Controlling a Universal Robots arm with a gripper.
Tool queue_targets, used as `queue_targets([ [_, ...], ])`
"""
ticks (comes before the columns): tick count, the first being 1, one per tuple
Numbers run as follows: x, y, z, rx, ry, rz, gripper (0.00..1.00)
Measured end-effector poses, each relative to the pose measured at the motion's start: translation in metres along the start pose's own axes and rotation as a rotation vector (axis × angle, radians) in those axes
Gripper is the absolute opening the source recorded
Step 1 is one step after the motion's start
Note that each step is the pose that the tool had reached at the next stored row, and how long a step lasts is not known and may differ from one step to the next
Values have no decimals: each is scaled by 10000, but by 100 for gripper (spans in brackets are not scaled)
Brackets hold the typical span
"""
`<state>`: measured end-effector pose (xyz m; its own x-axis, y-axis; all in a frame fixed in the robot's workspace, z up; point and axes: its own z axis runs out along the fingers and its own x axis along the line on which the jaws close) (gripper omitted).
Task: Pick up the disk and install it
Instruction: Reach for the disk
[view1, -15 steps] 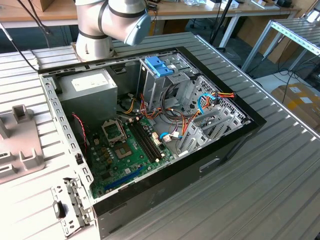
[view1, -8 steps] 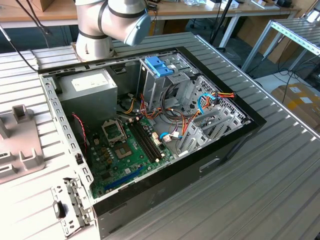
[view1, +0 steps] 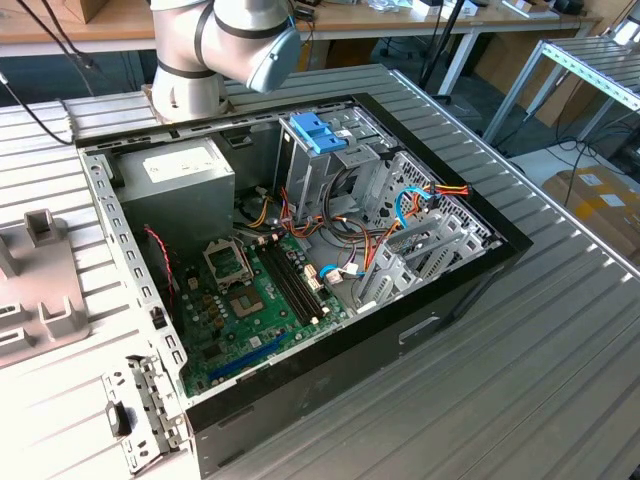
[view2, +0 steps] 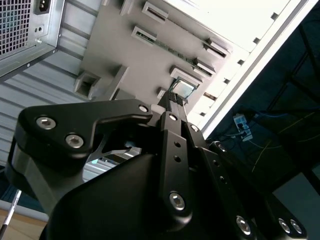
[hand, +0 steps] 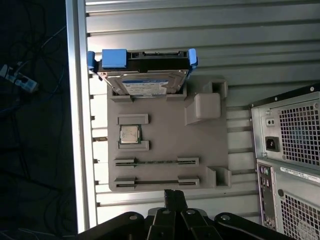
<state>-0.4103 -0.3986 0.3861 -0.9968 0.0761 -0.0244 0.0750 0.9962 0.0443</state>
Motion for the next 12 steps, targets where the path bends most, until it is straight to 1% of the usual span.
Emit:
queue_targets([
  [6, 5, 8, 1, -1, -1, 2, 11],
  [9, 8, 47, 4, 2, -1, 1, 11],
  [10, 10, 72, 6, 2, -1, 1, 11],
  [12, 13, 92, 9, 2, -1, 1, 11],
])
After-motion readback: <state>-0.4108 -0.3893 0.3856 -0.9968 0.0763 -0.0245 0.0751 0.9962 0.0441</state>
